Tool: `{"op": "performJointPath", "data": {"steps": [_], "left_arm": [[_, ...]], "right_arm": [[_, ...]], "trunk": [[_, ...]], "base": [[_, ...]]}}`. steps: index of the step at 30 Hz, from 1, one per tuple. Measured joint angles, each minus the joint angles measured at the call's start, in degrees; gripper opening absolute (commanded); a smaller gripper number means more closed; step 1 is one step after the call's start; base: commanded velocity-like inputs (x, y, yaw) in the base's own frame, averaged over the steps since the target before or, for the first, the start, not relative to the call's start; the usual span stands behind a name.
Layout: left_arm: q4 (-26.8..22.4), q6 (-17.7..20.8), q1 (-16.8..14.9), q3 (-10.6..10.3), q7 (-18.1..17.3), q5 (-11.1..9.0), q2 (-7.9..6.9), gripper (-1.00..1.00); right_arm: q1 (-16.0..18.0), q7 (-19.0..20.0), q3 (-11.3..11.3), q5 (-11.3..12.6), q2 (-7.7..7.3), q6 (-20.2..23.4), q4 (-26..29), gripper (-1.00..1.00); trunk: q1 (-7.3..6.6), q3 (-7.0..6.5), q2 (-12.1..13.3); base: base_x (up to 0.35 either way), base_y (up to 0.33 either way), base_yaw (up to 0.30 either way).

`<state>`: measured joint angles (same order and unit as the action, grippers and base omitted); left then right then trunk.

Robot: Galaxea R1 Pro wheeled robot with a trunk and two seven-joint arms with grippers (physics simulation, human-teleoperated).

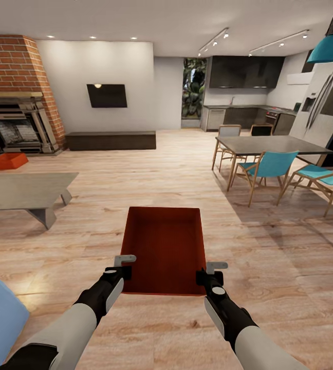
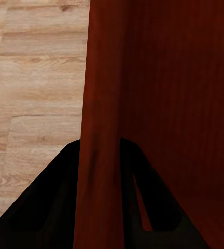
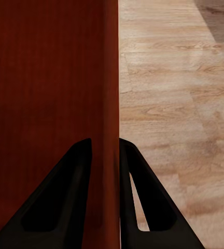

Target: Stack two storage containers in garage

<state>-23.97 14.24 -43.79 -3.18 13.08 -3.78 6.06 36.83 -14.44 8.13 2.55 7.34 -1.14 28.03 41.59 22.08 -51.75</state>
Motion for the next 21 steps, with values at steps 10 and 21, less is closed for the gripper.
{"op": "performJointPath", "data": {"steps": [10,21], "left_arm": [[0.0,0.0,0.0,0.0,0.0,0.0,0.00,-1.00],[-0.1,0.0,0.0,0.0,0.0,0.0,-0.03,-1.00]], "right_arm": [[0.0,0.0,0.0,0.0,-0.01,0.1,0.1,-1.00],[0.0,0.0,0.0,0.0,0.02,0.0,0.1,-1.00]], "trunk": [[0.00,-0.92,0.0],[0.00,-1.93,0.0]], "base": [[0.000,0.000,0.000],[0.000,0.000,0.000]]}}
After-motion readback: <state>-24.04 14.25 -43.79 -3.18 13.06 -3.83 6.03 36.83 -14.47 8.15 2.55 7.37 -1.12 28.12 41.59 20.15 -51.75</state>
